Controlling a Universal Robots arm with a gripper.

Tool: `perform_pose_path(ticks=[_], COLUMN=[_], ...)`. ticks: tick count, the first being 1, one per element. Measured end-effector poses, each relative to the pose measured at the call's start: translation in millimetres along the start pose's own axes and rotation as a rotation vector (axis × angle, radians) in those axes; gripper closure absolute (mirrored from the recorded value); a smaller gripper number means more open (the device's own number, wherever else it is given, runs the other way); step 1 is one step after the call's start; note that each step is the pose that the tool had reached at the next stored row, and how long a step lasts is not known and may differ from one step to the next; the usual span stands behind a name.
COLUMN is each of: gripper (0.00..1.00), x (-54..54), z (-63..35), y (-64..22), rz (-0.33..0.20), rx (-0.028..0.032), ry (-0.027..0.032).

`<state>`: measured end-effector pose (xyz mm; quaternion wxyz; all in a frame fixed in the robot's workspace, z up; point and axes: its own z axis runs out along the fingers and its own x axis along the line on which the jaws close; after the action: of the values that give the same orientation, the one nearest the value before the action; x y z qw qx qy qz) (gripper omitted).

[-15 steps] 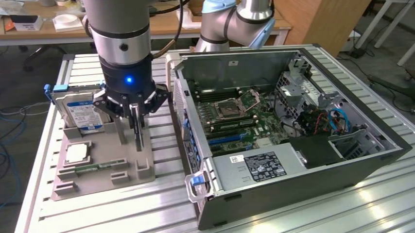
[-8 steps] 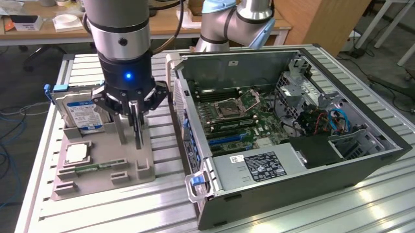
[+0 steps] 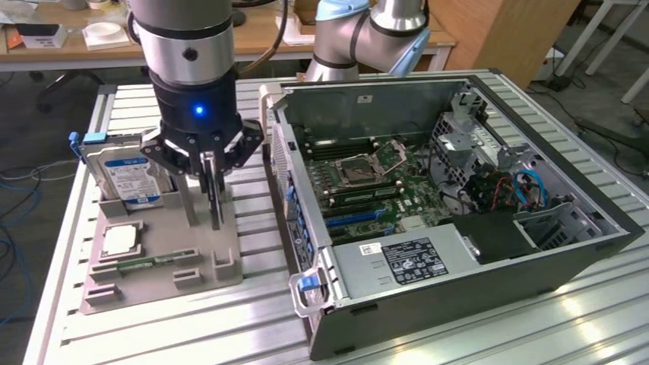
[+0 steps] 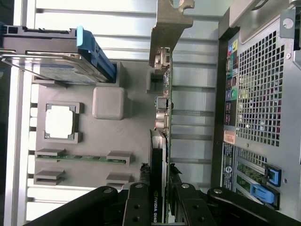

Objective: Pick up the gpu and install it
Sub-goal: 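Pick up the gpu and move the gpu toward the slot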

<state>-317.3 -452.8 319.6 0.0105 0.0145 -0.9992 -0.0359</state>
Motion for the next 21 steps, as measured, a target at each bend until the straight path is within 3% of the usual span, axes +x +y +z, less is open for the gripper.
perform_pose_path(ticks=[21], gripper=[0.74], x=[0.1], z=[-7.6], y=[0.5], rz=[-0.002], rx=[0.0001], ry=[0.0003])
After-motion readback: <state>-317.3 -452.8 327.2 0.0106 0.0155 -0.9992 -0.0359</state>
